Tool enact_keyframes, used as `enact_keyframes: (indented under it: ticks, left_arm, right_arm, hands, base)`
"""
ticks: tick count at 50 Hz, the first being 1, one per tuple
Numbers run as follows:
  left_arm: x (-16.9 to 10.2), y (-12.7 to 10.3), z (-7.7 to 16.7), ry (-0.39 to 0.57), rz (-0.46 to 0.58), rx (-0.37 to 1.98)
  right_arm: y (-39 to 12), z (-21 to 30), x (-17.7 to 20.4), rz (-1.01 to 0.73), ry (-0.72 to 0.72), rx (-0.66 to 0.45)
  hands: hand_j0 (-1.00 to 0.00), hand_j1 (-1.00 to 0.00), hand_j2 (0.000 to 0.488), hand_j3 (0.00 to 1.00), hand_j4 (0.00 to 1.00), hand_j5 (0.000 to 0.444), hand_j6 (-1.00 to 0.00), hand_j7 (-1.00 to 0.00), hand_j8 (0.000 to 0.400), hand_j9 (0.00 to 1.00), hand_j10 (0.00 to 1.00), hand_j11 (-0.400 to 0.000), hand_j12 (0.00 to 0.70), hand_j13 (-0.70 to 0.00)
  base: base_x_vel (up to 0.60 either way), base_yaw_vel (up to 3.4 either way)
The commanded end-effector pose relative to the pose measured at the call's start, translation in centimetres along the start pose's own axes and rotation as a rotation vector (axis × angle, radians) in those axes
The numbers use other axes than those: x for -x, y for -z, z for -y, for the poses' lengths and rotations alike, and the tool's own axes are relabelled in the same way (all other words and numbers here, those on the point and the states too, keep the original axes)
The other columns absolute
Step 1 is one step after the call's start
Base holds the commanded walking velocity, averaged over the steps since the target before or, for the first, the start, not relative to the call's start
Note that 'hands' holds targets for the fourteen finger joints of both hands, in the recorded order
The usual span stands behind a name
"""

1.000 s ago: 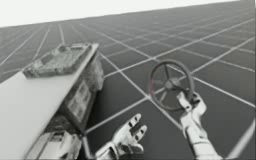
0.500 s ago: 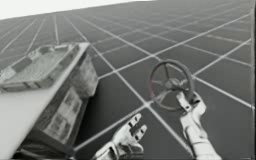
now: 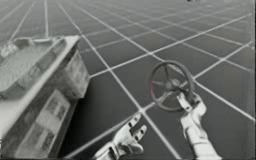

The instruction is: Pick up and drop off the object

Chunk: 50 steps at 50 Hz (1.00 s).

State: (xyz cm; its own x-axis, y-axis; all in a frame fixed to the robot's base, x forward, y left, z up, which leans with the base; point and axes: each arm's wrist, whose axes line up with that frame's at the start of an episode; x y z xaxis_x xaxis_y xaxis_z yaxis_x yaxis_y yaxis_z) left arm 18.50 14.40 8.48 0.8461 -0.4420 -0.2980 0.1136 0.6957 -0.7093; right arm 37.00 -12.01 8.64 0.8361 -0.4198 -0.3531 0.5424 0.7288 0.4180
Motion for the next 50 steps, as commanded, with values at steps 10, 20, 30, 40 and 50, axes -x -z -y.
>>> enact_keyframes:
  ticks: [10,20,30,40,50]
  left_arm:
    - [0.14,-0.26,0.45,0.002,0.008,-0.021]
    - [0.14,-0.26,0.45,0.002,0.008,-0.021]
    - [0.14,-0.26,0.45,0.002,0.008,-0.021]
    - [0.14,-0.26,0.45,0.002,0.008,-0.021]
    - [0.14,-0.26,0.45,0.002,0.008,-0.021]
  right_arm:
    - [-0.85,-0.70,0.25,0.023,-0.037,-0.039]
    - [-0.85,-0.70,0.25,0.023,-0.037,-0.039]
    - [-0.85,-0.70,0.25,0.023,-0.037,-0.039]
    - [-0.85,-0.70,0.25,0.023,-0.037,-0.039]
    - [-0.85,-0.70,0.25,0.023,-0.037,-0.039]
  hands:
    - [0.00,0.00,0.000,1.00,1.00,0.000,0.00,0.00,0.000,1.00,1.00,-0.400,0.000,-0.700]
    - [0.00,0.00,0.000,1.00,1.00,0.000,0.00,0.00,0.000,1.00,1.00,-0.400,0.000,-0.700]
    - [0.00,0.00,0.000,1.00,1.00,0.000,0.00,0.00,0.000,1.00,1.00,-0.400,0.000,-0.700]
    - [0.00,0.00,0.000,1.00,1.00,0.000,0.00,0.00,0.000,1.00,1.00,-0.400,0.000,-0.700]
    - [0.00,0.00,0.000,1.00,1.00,0.000,0.00,0.00,0.000,1.00,1.00,-0.400,0.000,-0.700]
  base:
    - [0.18,-0.05]
    - [0.14,0.54]
    - [0.14,2.58]
    - [0.17,1.80]
    - [0.21,1.18]
